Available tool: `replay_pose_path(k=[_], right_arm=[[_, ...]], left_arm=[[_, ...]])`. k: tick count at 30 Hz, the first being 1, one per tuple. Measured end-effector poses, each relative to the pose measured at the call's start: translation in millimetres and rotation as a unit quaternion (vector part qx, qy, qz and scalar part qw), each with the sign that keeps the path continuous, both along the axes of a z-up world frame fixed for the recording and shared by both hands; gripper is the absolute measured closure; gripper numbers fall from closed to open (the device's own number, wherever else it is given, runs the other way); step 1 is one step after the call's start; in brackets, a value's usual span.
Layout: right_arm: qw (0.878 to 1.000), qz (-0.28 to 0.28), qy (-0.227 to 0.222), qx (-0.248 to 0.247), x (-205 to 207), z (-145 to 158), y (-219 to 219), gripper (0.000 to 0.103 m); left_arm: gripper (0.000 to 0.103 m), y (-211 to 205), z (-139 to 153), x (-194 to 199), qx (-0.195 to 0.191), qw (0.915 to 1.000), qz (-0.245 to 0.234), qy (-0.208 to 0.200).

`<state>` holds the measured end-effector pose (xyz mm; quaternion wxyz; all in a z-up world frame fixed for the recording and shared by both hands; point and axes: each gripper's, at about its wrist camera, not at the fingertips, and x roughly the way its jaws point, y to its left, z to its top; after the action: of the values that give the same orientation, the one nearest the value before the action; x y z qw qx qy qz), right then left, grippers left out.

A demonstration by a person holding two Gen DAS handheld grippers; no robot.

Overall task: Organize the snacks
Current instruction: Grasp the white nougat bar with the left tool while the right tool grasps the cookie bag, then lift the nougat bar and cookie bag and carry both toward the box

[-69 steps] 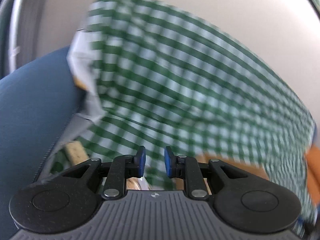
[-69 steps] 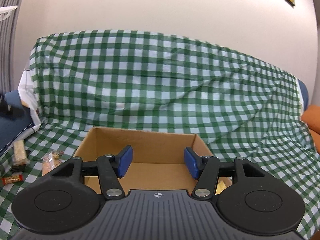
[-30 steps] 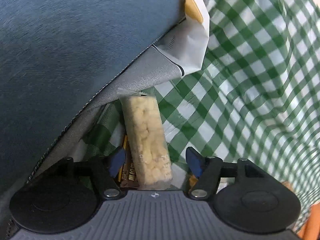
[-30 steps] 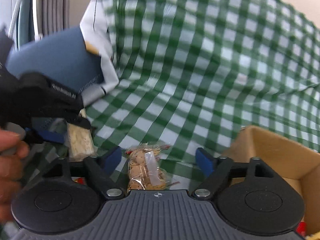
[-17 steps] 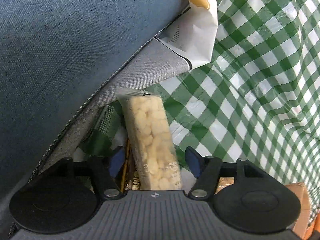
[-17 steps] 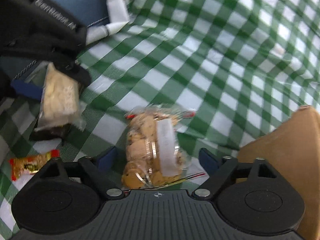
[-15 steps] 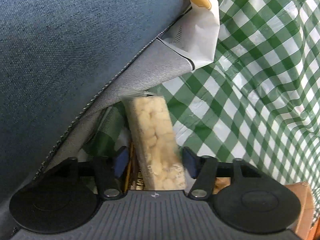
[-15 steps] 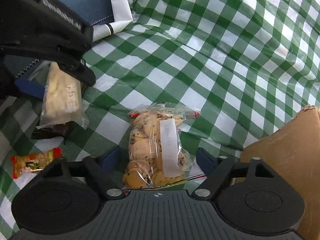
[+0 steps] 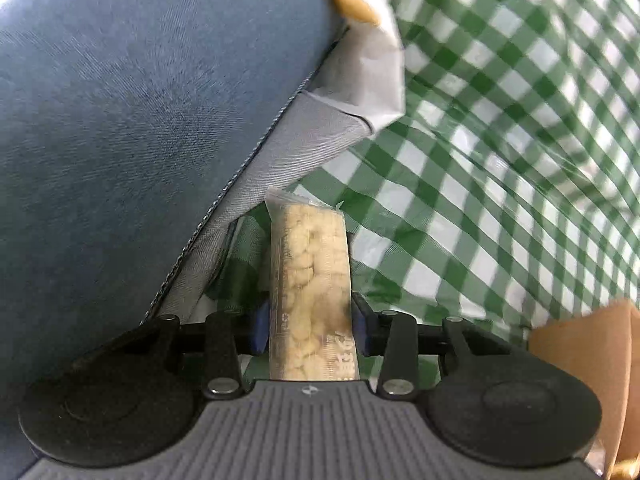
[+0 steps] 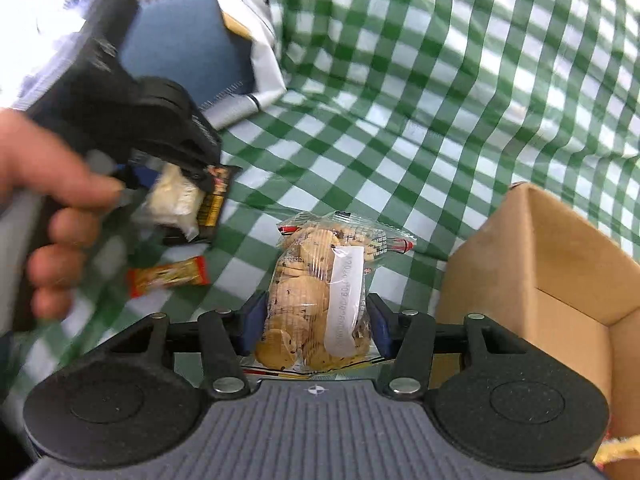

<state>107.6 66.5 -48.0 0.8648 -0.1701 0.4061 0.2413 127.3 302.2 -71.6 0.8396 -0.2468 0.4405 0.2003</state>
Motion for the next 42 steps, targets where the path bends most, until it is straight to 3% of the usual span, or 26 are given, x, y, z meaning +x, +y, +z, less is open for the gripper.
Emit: replay_pose_path(k=[4, 8, 11, 15, 21, 25, 29, 42], right_arm=[[0.999, 0.007, 0.006, 0.032, -40, 20, -23, 0.048], [0.999, 0.023, 0.013, 0.046, -77, 25, -40, 0.048], [0.998, 0.039, 0.020, 0.047, -108, 11, -45, 0.048], [0.998, 0.045, 0.030, 0.043, -139, -16, -48, 0.048], [0.996, 0.026, 0.071, 0.046, -137, -37, -46, 0.048], [0.994, 0.013, 0.104, 0.045, -133, -53, -48, 0.048], [0.994, 0.026, 0.098, 0.034, -136, -56, -44, 0.047], [0.993, 0.012, 0.110, 0.028, -130, -60, -43, 0.040]], left_arm=[[0.058, -14, 14, -26, -0.004, 0.9991, -0.039, -0.020], [0.058, -36, 20, -51, 0.007, 0.9947, -0.103, -0.005], [0.058, -57, 19, -68, 0.019, 0.9867, -0.161, 0.015], [0.058, -68, 0, -84, -0.017, 0.9772, -0.202, 0.062], [0.058, -86, -17, -93, -0.032, 0.9593, -0.261, 0.102], [0.057, -101, -28, -93, -0.003, 0.9510, -0.280, 0.130], [0.057, -110, -33, -88, 0.019, 0.9446, -0.296, 0.141], [0.054, -120, -37, -80, 0.034, 0.9381, -0.312, 0.147]])
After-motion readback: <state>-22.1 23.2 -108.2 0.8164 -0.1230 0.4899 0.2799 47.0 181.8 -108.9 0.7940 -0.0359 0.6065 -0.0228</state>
